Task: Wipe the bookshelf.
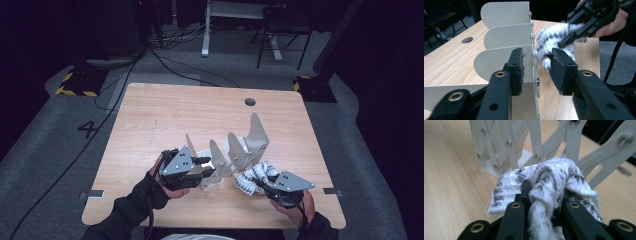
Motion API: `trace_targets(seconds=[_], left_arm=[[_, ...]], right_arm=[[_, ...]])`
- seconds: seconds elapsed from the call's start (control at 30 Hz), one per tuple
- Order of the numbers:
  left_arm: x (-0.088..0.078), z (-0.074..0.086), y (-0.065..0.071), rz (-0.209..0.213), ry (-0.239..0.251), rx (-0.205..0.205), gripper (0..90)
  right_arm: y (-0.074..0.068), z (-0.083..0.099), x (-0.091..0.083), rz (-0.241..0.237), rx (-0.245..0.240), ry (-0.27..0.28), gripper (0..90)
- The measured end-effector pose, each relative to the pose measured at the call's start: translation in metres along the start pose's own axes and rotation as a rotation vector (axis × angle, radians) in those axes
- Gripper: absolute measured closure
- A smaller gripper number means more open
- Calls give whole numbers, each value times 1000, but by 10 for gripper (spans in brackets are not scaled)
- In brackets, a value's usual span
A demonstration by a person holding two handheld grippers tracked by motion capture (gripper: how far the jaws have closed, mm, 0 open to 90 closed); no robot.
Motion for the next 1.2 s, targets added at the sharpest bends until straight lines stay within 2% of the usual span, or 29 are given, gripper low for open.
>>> trace_targets(seconds=[0.07,0.1,0.17,0.27,0.33,0.43,0.5,0.63,0.7,0.8,0.87,0.97,1.03,1.13,1.2], left_arm=[[2,0,-1,-2,3,5,695],[2,0,-2,-3,-1,8,714],[3,0,-4,-22,-1,3,732],[7,-1,-7,-23,-6,-1,749],[9,-1,-7,-19,-7,5,749],[12,-1,-8,-15,-8,5,749],[13,-1,-9,-6,-4,4,749],[12,0,-9,-8,-2,7,760],[12,0,-9,-12,1,7,766],[13,0,-11,-9,7,0,767],[13,1,-10,-10,8,0,771],[14,1,-11,-3,10,-3,771],[16,2,-10,-8,-13,13,777],[16,1,-10,-13,-24,25,783],[16,2,-10,-9,-20,19,787]], right_arm=[[-4,-8,-4,14,-33,48,773],[-7,-13,-5,4,-39,76,773],[-14,-23,-5,1,-83,123,773],[-27,-43,3,-24,-144,174,773],[-37,-52,12,-50,-164,194,773],[-50,-60,29,-85,-212,191,771],[-57,-62,40,-106,-228,175,770],[-63,-57,62,-135,-251,101,766],[-60,-50,69,-140,-236,59,765],[-51,-35,77,-109,-231,-17,766],[-41,-23,80,-98,-191,-63,766],[-29,-13,75,-51,-187,-91,766],[-18,-9,68,-10,-174,-98,766],[0,-3,54,44,-115,-95,766],[12,-1,44,79,-70,-81,766]])
Point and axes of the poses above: each handheld gripper's, and its own axes: x roughly forward along the jaws, z roughly out of its underside, y roughly to its right, the point moved 1 cm from there along x, roughly forward along the jaws
